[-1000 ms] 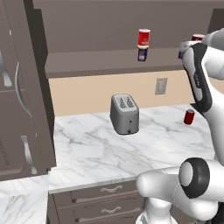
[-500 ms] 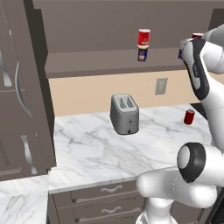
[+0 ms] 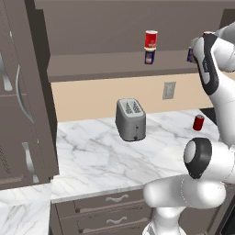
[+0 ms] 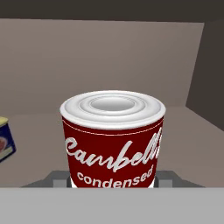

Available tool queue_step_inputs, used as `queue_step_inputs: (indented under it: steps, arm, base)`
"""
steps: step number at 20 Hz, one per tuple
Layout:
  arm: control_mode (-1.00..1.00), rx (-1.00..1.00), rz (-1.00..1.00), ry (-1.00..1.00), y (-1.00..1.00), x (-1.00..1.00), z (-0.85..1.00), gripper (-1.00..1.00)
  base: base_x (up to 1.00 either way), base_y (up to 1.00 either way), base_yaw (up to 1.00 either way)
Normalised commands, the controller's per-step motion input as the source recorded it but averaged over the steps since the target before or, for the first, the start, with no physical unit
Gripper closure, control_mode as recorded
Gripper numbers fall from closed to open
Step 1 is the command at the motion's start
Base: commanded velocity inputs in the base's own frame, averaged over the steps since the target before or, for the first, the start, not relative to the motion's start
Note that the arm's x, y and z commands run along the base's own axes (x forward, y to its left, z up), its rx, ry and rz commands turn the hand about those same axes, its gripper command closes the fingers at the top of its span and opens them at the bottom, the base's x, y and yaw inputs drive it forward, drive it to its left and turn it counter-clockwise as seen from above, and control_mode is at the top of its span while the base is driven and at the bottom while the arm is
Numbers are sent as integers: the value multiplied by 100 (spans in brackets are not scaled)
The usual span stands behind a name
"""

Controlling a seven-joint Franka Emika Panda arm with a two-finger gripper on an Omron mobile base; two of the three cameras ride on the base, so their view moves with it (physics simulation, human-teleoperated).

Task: Stack two cans on top of the other two cans in the cabinet.

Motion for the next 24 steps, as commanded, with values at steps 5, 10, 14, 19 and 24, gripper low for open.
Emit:
queue_step_inputs:
  steps: [5, 10, 14, 19, 24]
  arm:
    - [-100, 0, 0, 0, -6, 25, 1, 100]
    - [-100, 0, 0, 0, -9, 23, -1, 100]
    - [-100, 0, 0, 0, -9, 21, -4, 100]
    - [-100, 0, 0, -2, -6, 10, -9, 100]
    - [-100, 0, 0, -1, -3, 8, -9, 100]
  base:
    - [0, 0, 0]
    - [0, 0, 0]
    - [0, 0, 0]
    - [0, 0, 0]
    - [0, 0, 0]
